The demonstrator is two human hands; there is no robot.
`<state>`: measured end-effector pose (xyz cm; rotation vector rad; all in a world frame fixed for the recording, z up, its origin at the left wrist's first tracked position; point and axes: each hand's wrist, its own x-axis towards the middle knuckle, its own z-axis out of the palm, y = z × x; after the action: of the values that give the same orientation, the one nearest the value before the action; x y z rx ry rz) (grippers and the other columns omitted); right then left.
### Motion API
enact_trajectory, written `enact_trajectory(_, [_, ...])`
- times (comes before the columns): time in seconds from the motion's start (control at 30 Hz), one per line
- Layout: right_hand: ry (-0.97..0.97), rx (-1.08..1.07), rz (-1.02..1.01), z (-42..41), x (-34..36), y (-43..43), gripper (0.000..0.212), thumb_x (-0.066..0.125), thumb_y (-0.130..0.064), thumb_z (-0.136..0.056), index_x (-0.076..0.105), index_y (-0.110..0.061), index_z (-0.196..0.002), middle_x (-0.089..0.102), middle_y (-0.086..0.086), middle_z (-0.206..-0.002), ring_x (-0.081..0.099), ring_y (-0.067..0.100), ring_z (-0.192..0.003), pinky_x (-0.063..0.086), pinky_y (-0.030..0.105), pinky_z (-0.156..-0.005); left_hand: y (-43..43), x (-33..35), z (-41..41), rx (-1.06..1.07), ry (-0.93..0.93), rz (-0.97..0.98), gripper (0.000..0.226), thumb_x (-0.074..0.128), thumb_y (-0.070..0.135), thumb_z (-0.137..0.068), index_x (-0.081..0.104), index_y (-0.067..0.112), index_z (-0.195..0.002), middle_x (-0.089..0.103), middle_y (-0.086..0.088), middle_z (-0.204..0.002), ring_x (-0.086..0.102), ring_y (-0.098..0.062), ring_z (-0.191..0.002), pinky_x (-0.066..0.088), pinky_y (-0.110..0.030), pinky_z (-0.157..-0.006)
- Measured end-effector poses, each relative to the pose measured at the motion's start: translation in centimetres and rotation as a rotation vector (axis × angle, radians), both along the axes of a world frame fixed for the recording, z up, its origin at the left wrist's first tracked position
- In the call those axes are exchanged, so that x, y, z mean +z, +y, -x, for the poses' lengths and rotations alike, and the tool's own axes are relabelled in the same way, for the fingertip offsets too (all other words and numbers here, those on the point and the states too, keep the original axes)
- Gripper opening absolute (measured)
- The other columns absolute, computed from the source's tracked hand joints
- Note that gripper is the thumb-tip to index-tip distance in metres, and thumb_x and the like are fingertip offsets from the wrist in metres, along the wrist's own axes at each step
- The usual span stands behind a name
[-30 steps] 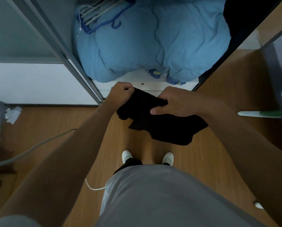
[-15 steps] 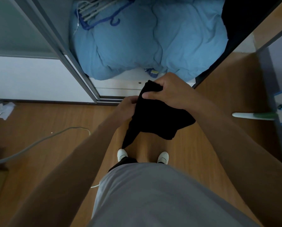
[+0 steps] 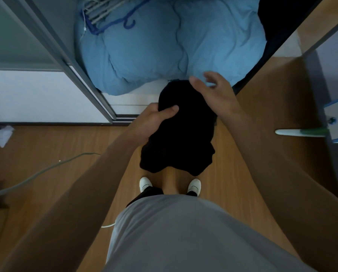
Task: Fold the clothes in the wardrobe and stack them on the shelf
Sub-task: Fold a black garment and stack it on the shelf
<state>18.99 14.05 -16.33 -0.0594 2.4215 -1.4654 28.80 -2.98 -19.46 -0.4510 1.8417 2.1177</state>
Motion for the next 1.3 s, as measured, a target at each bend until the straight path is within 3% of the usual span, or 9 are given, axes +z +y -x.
enact_trajectory(0.07, [-0.221, -0.061, 0.007, -1.2, -2.1, 2.4, 0.088, 0.060, -0.079, -0.075, 0.049, -0.023, -0.141, 0.056, -0.019, -0.123, 0.051, 0.005, -0.119, 0.040, 0.006, -0.091, 0.1, 0.4, 0.3, 0.093, -0.002, -0.098, 0.032, 0.063, 0.026, -0.097, 0.067, 0.002, -0.118, 0.076, -0.011, -0.104, 0.073, -0.022, -0.097, 0.057, -0.026, -0.079])
enact_trajectory(0.2, [-0.737, -0.168, 0.272, -4.0, -6.1, 5.2, 0.119, 0.065, -0.093, -0.052, 0.040, -0.030, -0.150, 0.051, -0.002, -0.149, 0.052, 0.019, -0.133, 0.035, 0.042, -0.116, 0.4, 0.8, 1.5, 0.215, -0.025, -0.112, 0.028, 0.066, 0.029, -0.094, 0.069, 0.006, -0.109, 0.077, -0.006, -0.097, 0.074, -0.020, -0.094, 0.057, -0.025, -0.076])
enact_trajectory(0.47, [-0.458, -0.124, 0.367, -4.1, -5.8, 6.3, 0.045, 0.083, -0.041, -0.075, 0.073, -0.014, -0.111, 0.077, 0.007, -0.105, 0.073, 0.025, -0.103, 0.056, 0.039, -0.096, -0.4, 0.0, 2.8, 0.298, -0.135, 0.049, 0.040, 0.069, 0.037, -0.089, 0.066, 0.009, -0.117, 0.077, -0.006, -0.099, 0.075, -0.019, -0.090, 0.058, -0.027, -0.068])
enact_trajectory(0.63, [-0.512, -0.174, 0.707, -4.1, -4.3, 6.5, 0.058, 0.074, -0.039, -0.087, 0.057, -0.012, -0.135, 0.069, 0.005, -0.128, 0.066, 0.021, -0.118, 0.053, 0.034, -0.098, 0.3, 1.0, 3.7, 0.261, -0.284, -0.074, 0.027, 0.069, 0.028, -0.089, 0.070, 0.009, -0.108, 0.078, -0.006, -0.087, 0.076, -0.021, -0.081, 0.058, -0.029, -0.065])
enact_trajectory(0.77, [-0.339, 0.076, 0.431, -6.5, -4.3, 5.4, 0.055, 0.076, -0.034, -0.085, 0.056, -0.022, -0.135, 0.066, -0.002, -0.129, 0.063, 0.009, -0.119, 0.052, 0.025, -0.096, 0.9, 1.9, 4.7, 0.242, -0.394, -0.172, 0.033, 0.069, 0.028, -0.089, 0.068, 0.006, -0.113, 0.077, -0.012, -0.098, 0.075, -0.025, -0.087, 0.059, -0.033, -0.069])
enact_trajectory(0.9, [-0.272, -0.077, 0.383, -6.3, -4.1, 4.0, 0.046, 0.079, -0.021, -0.085, 0.064, -0.011, -0.127, 0.073, 0.001, -0.112, 0.070, 0.010, -0.102, 0.055, 0.021, -0.081, 0.0, 1.9, 4.8, 0.255, -0.339, -0.262, 0.035, 0.066, 0.037, -0.092, 0.072, 0.009, -0.111, 0.074, -0.012, -0.111, 0.073, -0.025, -0.097, 0.058, -0.033, -0.081])
enact_trajectory(1.03, [-0.445, -0.247, 0.454, -5.1, -3.4, 3.3, 0.038, 0.081, -0.021, -0.082, 0.068, -0.015, -0.118, 0.077, -0.001, -0.102, 0.074, 0.012, -0.091, 0.059, 0.026, -0.074, -0.9, 0.6, 2.9, 0.097, -0.198, -0.435, 0.038, 0.065, 0.050, -0.090, 0.078, 0.020, -0.109, 0.071, -0.006, -0.123, 0.066, -0.021, -0.117, 0.052, -0.032, -0.099])
enact_trajectory(1.2, [-0.765, -0.300, 0.543, -2.7, -1.1, 4.0, 0.033, 0.078, -0.017, -0.084, 0.071, -0.003, -0.113, 0.076, 0.013, -0.103, 0.075, 0.024, -0.088, 0.062, 0.036, -0.075, -0.1, -1.8, 1.0, 0.057, -0.160, -0.136, 0.027, 0.068, 0.024, -0.093, 0.070, 0.010, -0.116, 0.075, -0.009, -0.109, 0.071, -0.023, -0.101, 0.057, -0.028, -0.083])
enact_trajectory(1.3, [-0.702, -0.200, 0.687, -1.7, -0.2, 6.1, 0.043, 0.073, -0.032, -0.089, 0.067, -0.009, -0.124, 0.074, 0.006, -0.112, 0.073, 0.020, -0.100, 0.059, 0.032, -0.081, 0.1, -1.4, 1.5, 0.166, -0.221, -0.189, 0.024, 0.068, 0.024, -0.093, 0.073, 0.007, -0.110, 0.077, -0.011, -0.102, 0.074, -0.024, -0.092, 0.058, -0.030, -0.075])
